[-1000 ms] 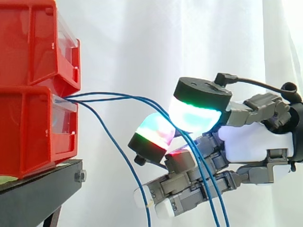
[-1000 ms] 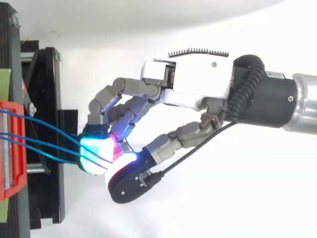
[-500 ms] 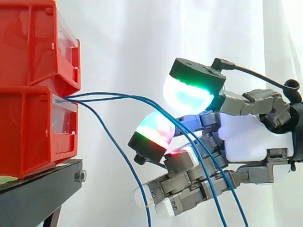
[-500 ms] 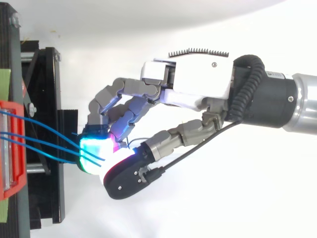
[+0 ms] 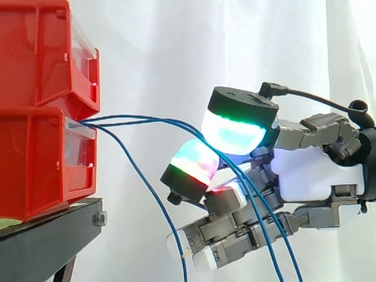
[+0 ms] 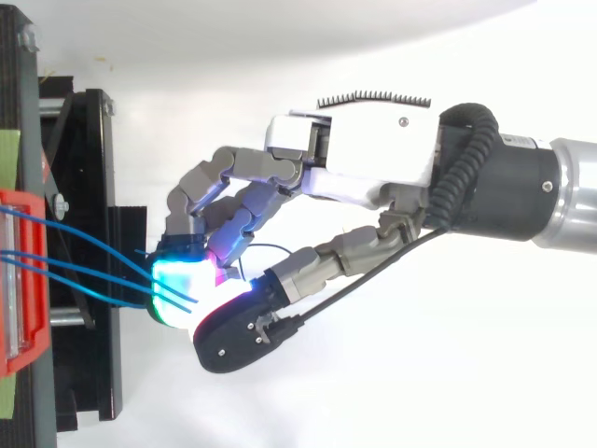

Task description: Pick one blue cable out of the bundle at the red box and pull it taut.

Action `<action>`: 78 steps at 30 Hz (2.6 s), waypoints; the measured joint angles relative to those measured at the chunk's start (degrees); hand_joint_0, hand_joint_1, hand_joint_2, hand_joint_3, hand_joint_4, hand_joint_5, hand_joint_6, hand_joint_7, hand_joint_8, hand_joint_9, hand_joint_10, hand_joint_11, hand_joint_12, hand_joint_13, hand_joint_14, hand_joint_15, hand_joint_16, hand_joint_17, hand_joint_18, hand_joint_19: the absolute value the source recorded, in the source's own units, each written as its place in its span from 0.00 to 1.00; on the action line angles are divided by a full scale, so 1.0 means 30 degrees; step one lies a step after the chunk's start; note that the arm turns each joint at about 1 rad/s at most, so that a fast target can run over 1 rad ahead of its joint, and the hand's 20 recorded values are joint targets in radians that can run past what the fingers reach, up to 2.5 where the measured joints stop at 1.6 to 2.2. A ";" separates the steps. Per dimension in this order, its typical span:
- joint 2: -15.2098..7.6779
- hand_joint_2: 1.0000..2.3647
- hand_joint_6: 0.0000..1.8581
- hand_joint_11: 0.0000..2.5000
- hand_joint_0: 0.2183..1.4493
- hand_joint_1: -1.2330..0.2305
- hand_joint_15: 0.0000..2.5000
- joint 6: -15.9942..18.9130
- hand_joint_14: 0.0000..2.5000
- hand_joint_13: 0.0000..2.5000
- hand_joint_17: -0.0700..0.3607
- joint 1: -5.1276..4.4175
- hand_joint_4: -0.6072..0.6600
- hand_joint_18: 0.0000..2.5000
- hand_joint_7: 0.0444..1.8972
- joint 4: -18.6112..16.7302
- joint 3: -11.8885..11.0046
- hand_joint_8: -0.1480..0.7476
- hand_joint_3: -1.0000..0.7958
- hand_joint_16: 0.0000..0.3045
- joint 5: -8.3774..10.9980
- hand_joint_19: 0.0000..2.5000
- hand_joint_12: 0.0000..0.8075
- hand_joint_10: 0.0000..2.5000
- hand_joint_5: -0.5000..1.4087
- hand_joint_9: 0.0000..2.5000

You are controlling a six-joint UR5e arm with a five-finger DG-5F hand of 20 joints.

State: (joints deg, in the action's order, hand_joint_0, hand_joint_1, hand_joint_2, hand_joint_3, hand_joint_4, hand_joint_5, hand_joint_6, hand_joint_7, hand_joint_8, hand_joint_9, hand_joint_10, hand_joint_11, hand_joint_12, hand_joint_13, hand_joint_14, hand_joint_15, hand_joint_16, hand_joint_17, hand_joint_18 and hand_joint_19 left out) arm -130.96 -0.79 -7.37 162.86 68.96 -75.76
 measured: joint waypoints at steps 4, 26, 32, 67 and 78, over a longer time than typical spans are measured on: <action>-0.0001 0.01 0.49 0.45 0.32 0.35 0.12 0.0008 0.00 0.22 0.44 0.0000 0.48 0.22 0.48 -0.0001 0.0004 0.48 0.33 0.17 -0.0001 0.07 0.48 0.00 0.17 0.39; 0.0009 0.01 0.50 0.43 0.34 0.32 0.11 0.0090 0.00 0.19 0.45 0.0024 0.52 0.19 0.45 -0.0001 -0.0007 0.50 0.52 0.18 0.0000 0.06 0.49 0.00 0.15 0.35; 0.0004 0.01 0.50 0.43 0.40 0.23 0.10 0.0114 0.00 0.20 0.44 0.0025 0.52 0.20 0.45 -0.0001 -0.0010 0.49 0.37 0.18 0.0000 0.04 0.48 0.00 0.15 0.35; 0.0000 0.00 0.51 0.42 0.41 0.20 0.09 0.0087 0.00 0.21 0.44 0.0004 0.51 0.22 0.45 -0.0001 -0.0009 0.47 0.28 0.17 0.0000 0.03 0.48 0.00 0.15 0.34; 0.0000 0.00 0.51 0.41 0.24 0.24 0.10 0.0088 0.00 0.20 0.46 -0.0002 0.54 0.21 0.45 -0.0005 -0.0009 0.50 0.28 0.19 0.0000 0.05 0.50 0.00 0.15 0.33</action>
State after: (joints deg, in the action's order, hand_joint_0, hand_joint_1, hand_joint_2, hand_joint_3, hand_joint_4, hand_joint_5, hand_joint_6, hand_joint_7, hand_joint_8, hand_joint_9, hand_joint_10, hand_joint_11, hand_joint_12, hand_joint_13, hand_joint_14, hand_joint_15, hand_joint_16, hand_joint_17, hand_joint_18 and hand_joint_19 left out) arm -130.96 -0.53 -7.38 162.85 68.94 -75.76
